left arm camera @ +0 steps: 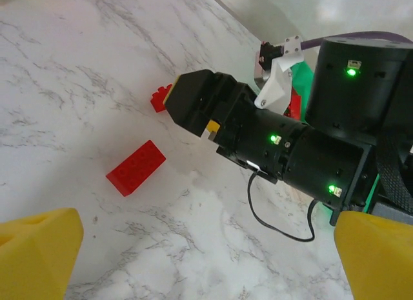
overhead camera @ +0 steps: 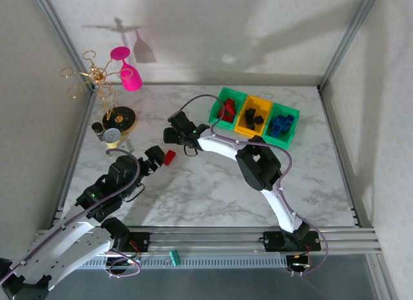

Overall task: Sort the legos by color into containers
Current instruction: Move the lego to the center of the table.

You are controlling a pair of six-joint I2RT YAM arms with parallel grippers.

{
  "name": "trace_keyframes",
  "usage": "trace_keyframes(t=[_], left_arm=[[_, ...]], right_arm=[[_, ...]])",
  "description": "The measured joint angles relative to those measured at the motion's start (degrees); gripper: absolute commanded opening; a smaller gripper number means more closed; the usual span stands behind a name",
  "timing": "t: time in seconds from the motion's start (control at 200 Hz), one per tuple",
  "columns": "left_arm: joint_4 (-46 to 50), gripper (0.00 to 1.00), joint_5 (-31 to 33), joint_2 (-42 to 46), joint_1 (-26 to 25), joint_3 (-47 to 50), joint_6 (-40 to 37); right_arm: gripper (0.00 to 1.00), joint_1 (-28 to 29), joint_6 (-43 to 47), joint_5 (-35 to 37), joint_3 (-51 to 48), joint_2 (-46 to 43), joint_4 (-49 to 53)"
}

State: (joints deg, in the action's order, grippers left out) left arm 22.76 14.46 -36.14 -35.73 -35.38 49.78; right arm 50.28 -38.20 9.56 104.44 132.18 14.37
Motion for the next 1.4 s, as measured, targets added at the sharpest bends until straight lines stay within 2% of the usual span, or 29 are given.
trace_keyframes(t=[0.355,0.501,0.646,0.871,1.061,1.402], left_arm=[[0.35,1.00,1.81,-0.02,0.00,0.00,-0.07],[0.28,1.00,2.05,-0.28,0.26,0.00,-0.07],[0.28,1.00,2.08,-0.83,0.26,0.00,-0.07],[0.24,1.00,2.08,-2.10,0.31,0.00,-0.09],[-0.42,1.00,1.88,-2.47,0.31,0.00,-0.04],[-0.66,1.00,1.88,-2.69,0.31,0.00,-0.04]], right_arm=[[0.78,-1.14,-3.82,0.94,9.42,7.50,4.70],[0.76,-1.40,-4.70,1.68,14.08,9.90,7.21],[0.71,-1.73,-4.85,2.78,14.56,10.29,8.46],[0.62,-1.88,-4.00,6.08,4.13,3.74,6.51],[0.61,-2.71,-2.23,8.92,-7.06,-4.44,6.62],[0.77,-3.17,0.96,6.08,-8.48,-6.12,5.66]])
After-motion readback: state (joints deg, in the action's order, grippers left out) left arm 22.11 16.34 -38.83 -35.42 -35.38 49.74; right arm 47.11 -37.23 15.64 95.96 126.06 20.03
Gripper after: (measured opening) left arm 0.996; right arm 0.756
